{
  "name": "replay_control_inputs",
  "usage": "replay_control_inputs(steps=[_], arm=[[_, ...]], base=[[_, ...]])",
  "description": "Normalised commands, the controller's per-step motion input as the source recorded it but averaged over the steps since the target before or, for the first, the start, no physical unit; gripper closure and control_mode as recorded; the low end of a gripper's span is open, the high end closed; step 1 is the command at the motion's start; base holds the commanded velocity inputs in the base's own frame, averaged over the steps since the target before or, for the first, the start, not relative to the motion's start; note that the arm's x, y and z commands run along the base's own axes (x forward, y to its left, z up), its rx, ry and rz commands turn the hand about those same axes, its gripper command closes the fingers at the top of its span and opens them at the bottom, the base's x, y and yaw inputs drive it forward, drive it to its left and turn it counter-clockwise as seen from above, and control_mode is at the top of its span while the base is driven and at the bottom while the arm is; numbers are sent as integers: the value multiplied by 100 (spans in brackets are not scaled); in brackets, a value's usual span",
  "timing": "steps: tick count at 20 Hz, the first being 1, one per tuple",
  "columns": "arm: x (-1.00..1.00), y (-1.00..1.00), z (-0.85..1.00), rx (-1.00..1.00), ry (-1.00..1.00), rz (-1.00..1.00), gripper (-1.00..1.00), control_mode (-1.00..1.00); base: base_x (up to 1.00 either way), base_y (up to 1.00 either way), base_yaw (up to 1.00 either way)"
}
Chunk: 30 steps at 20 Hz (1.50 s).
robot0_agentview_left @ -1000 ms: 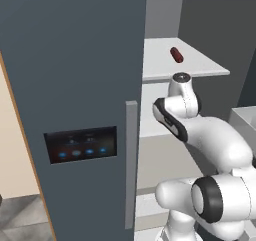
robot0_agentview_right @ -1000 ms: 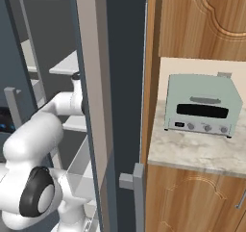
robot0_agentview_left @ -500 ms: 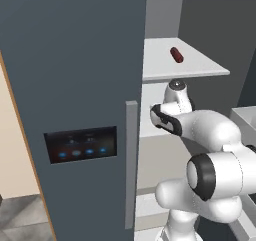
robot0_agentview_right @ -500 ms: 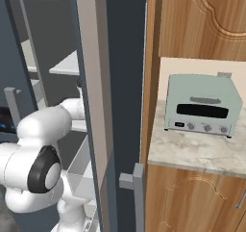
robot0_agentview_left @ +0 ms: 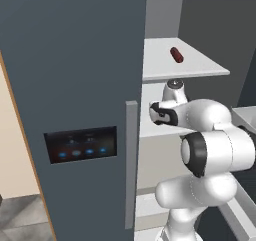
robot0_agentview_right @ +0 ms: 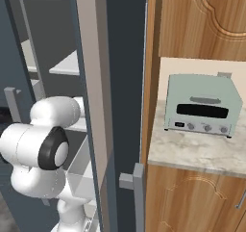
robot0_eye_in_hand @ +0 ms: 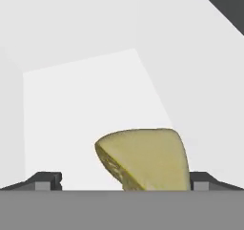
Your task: Retrieve the sausage and cheese from the fridge and place them on the cutting board on the counter.
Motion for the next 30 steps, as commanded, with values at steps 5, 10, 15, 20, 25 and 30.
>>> replay_control_inputs(steps=[5, 10, 15, 20, 25, 30], arm=[[40, -7, -7, 0, 0, 0, -100, -100], [29, -3, -43, 0, 1, 0, -100, -100], [-29, 0, -98, 0, 0, 0, -100, -100], [-96, 6, -100, 0, -4, 0, 100, -100], [-23, 37, -65, 1, -9, 0, 100, -100], [-39, 47, -21, 0, -17, 0, 100, -100]], base=[[0, 0, 0], [0, 0, 0], [0, 0, 0], [0, 0, 0], [0, 0, 0], [0, 0, 0]])
